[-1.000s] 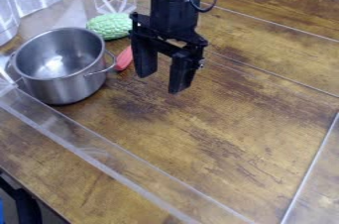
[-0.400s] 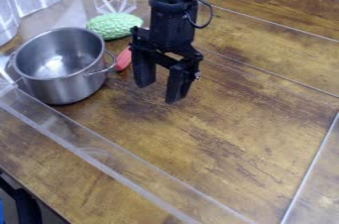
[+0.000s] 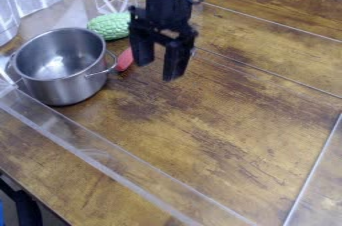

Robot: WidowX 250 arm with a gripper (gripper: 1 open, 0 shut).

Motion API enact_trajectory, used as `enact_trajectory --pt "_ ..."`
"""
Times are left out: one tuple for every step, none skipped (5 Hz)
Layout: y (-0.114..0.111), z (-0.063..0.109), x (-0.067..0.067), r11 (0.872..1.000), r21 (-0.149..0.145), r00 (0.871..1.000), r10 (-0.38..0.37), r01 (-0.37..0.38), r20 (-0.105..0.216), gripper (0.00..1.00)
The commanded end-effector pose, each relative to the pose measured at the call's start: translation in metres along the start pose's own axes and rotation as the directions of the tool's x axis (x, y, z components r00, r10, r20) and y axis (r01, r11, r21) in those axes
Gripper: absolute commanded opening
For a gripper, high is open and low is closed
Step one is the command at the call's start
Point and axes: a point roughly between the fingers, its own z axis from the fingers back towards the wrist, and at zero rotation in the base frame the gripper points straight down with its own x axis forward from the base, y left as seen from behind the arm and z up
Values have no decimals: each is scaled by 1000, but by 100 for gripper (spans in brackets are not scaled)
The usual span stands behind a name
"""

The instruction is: Move the pink spoon to the left side of the table

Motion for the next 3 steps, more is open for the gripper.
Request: enact_trajectory --pt "33 32 8 1000 -4 990 15 -15 141 100" --pt "48 41 10 1000 -3 984 -2 3 180 100" --pt "49 25 16 999 -3 982 -34 36 187 100"
